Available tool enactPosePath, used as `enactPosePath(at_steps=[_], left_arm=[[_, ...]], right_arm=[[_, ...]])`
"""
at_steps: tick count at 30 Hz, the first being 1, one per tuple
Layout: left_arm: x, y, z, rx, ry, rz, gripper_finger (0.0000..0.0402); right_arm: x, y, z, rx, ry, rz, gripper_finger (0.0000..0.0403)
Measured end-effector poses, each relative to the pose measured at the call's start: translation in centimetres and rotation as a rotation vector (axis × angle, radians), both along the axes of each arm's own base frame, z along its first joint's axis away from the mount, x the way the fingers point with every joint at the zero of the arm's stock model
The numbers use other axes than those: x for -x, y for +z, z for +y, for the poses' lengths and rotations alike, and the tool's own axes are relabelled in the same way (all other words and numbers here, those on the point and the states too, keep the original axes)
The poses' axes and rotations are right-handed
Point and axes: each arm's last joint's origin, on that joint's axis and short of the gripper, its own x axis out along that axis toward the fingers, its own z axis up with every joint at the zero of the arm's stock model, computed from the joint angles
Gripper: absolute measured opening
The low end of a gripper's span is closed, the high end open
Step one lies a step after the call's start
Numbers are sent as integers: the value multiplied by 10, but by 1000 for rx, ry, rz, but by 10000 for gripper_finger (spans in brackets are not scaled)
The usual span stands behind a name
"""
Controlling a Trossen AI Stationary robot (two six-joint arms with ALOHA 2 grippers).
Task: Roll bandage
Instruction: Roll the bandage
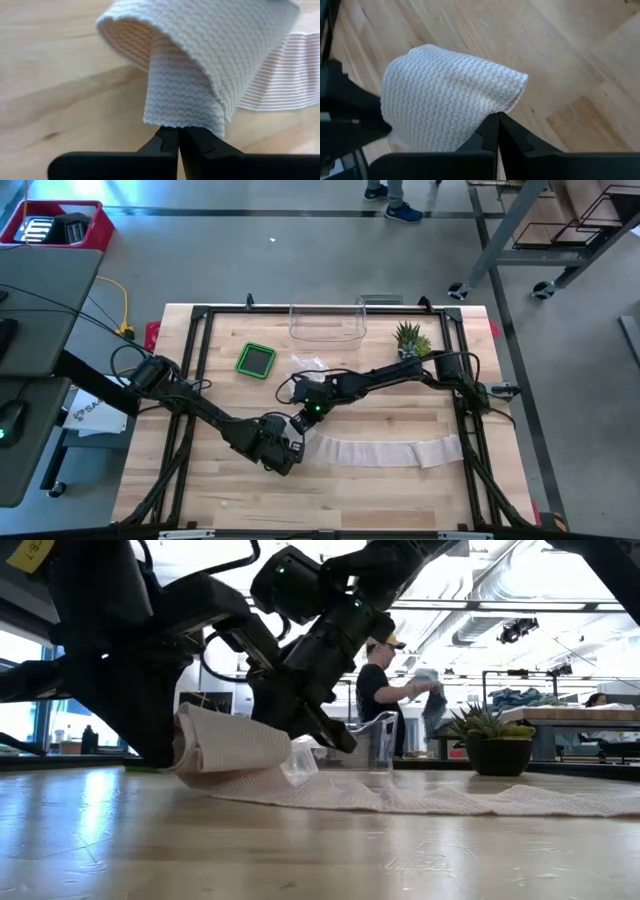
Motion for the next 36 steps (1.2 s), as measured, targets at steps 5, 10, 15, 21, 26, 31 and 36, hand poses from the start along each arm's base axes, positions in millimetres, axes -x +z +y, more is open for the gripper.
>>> enactPosePath(at_steps=[5,10,15,21,26,31,36], left_arm=[[3,-1,3,-68,-37,34,0],[2,-1,5,-112,-84,36,0],[2,0,6,-117,-27,10,0],[2,0,6,-138,4,-13,0],[2,0,6,-142,0,-8,0],[2,0,7,-163,5,-12,0],[14,13,12,-227,-29,34,0]], right_arm=[[0,2,0,9,-3,13,0],[0,2,-2,19,8,7,0],[0,5,-9,34,-3,-3,0],[3,17,-21,101,-46,-14,0],[10,23,-34,139,-67,40,0],[18,34,-41,251,-78,69,0],[34,62,-47,349,-49,90,0]])
